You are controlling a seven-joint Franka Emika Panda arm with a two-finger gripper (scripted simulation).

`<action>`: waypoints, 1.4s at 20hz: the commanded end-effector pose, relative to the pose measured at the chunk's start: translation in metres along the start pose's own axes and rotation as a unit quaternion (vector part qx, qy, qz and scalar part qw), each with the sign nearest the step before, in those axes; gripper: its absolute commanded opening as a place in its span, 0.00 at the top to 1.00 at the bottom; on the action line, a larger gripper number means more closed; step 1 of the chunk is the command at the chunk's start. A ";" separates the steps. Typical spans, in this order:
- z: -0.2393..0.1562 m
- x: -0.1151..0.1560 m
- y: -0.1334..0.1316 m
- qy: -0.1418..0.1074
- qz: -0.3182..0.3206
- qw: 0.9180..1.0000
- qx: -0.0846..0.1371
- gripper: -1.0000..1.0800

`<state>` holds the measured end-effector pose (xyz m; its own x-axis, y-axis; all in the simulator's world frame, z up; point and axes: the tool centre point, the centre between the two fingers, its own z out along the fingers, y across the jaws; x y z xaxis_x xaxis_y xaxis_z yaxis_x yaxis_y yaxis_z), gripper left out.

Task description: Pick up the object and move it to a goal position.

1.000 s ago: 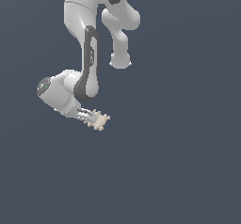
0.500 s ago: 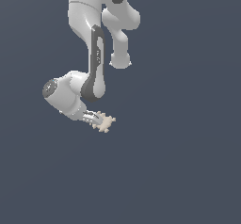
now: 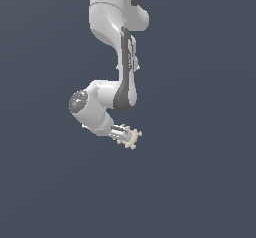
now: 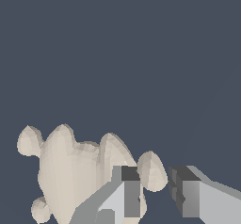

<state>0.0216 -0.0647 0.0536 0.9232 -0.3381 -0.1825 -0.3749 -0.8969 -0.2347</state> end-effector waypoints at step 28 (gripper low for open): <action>0.023 0.022 -0.202 0.000 0.000 1.000 0.000 1.00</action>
<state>0.1151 0.1147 0.0751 0.9234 -0.3379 -0.1821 -0.3744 -0.8972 -0.2340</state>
